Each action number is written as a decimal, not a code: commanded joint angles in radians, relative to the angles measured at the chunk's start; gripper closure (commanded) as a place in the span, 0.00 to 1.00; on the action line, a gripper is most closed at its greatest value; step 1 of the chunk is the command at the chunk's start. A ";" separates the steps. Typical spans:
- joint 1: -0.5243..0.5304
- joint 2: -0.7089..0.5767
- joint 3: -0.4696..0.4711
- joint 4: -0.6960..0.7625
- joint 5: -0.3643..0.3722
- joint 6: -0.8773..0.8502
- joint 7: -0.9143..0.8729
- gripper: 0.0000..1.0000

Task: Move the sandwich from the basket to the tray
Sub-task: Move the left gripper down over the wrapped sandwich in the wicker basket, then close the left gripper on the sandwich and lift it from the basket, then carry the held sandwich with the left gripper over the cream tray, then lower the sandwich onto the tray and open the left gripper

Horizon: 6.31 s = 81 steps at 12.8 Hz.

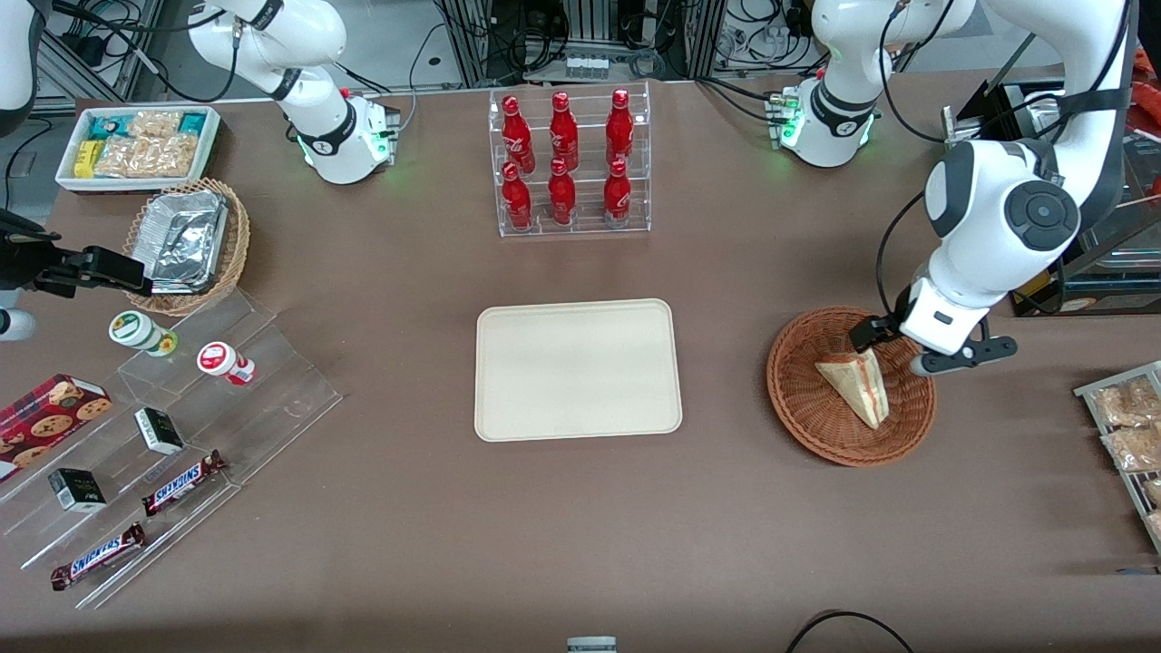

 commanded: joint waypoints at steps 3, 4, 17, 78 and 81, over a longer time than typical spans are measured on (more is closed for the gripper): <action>0.016 0.004 -0.011 -0.043 -0.008 0.078 -0.246 0.00; 0.016 0.012 -0.011 -0.042 -0.008 0.081 -0.248 0.00; 0.016 0.153 -0.011 -0.035 -0.002 0.190 -0.264 0.00; -0.615 0.800 -0.218 0.859 0.262 -0.151 -0.722 0.00; -0.615 0.796 -0.218 0.859 0.260 -0.152 -0.724 0.00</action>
